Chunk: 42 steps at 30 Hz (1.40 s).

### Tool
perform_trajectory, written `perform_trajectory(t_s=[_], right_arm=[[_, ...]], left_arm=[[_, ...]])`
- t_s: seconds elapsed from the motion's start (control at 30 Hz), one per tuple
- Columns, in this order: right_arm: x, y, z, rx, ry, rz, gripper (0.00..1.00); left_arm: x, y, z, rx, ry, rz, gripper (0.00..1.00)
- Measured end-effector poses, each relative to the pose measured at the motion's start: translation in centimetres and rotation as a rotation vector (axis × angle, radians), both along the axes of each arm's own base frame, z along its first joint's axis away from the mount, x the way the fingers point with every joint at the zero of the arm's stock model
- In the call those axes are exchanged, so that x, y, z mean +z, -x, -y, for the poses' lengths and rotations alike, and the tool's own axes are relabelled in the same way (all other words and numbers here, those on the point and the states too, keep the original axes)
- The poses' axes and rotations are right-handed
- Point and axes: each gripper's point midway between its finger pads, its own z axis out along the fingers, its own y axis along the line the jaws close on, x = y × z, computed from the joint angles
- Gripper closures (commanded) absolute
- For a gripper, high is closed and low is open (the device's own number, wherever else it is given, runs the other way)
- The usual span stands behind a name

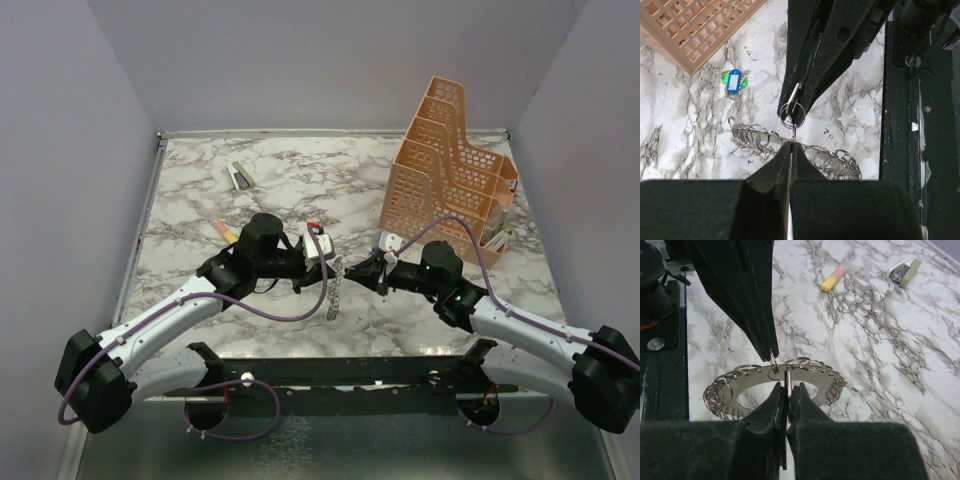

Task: Remove the keys from the keyring

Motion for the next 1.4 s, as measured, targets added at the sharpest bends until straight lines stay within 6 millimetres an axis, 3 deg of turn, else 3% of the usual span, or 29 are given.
perform_trajectory(t_s=[0.57, 0.93, 1.4], right_arm=[[0.4, 0.1, -0.7, 0.038, 0.052, -0.059, 0.99], [-0.4, -0.2, -0.2, 0.011, 0.100, -0.076, 1.00], [-0.5, -0.3, -0.1, 0.005, 0.104, -0.076, 1.00]], left_arm=[[-0.6, 0.3, 0.1, -0.007, -0.023, -0.006, 1.00], [-0.8, 0.7, 0.1, -0.021, -0.031, -0.011, 1.00], [0.4, 1.7, 0.2, -0.073, 0.006, -0.001, 1.00]])
